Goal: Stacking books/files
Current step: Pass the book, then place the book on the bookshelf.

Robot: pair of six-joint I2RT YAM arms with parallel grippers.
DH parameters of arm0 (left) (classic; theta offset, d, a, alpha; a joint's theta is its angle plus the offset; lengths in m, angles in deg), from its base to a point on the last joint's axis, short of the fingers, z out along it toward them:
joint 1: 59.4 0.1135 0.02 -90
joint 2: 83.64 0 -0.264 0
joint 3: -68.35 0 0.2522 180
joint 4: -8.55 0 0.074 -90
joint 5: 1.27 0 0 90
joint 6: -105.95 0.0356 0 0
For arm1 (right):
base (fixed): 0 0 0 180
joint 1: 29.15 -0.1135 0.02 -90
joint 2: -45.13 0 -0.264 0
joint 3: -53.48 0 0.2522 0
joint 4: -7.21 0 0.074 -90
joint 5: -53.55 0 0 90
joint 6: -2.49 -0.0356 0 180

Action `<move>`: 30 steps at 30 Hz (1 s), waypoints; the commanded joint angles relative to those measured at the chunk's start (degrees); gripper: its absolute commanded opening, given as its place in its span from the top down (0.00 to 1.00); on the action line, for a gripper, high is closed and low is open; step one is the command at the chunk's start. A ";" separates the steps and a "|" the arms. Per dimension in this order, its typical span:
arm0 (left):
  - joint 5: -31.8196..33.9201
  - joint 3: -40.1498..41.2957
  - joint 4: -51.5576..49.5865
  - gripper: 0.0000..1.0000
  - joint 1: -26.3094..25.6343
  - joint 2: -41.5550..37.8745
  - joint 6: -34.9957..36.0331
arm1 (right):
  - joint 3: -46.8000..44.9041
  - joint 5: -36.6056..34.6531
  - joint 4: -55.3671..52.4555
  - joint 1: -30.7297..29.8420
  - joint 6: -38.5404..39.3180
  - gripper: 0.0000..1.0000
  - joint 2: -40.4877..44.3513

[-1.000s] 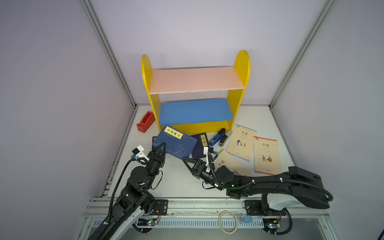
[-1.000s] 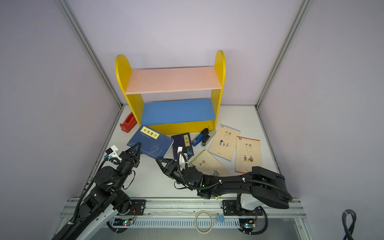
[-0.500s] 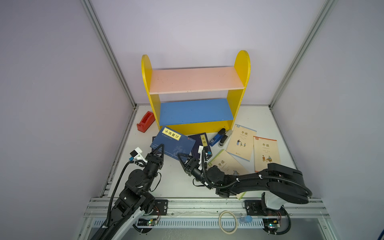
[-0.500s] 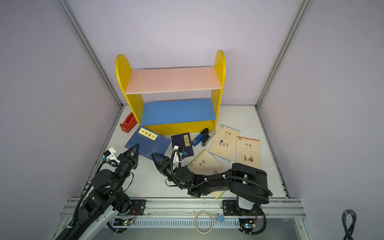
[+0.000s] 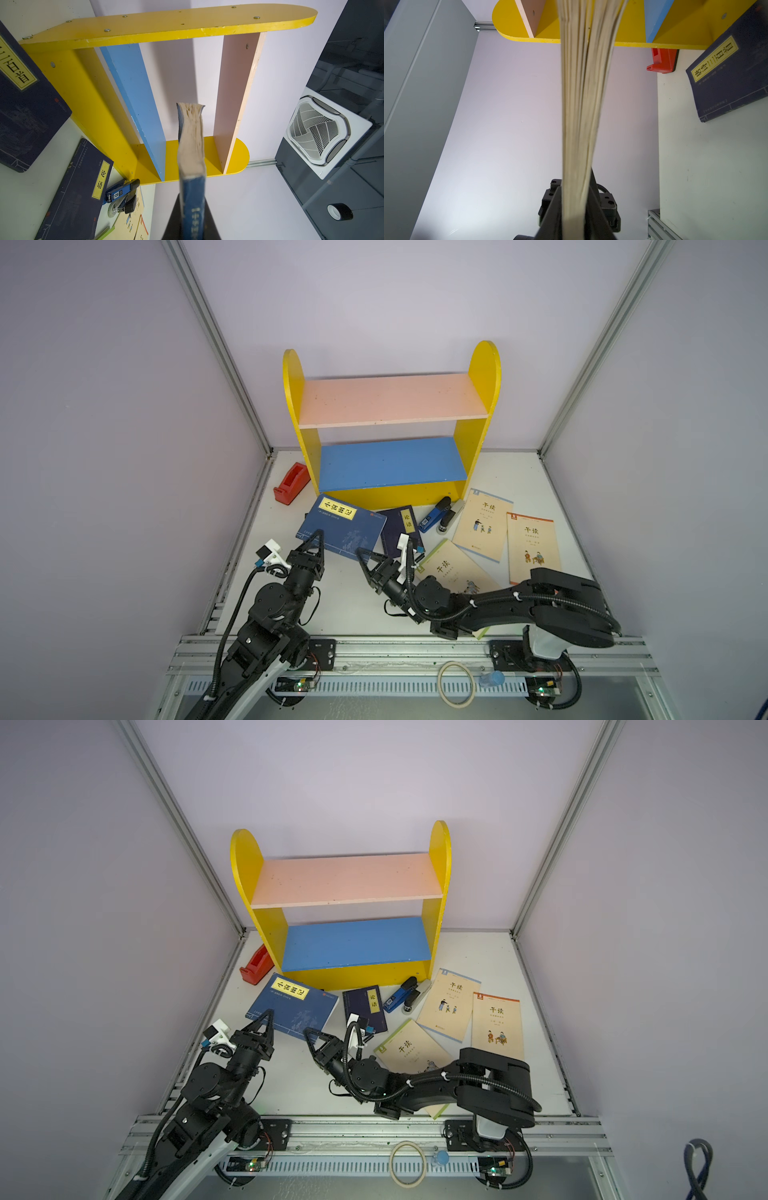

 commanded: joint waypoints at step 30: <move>-21.69 -24.08 -23.29 0.13 28.68 38.28 19.52 | 2.23 33.46 -17.59 26.49 8.67 1.00 -6.47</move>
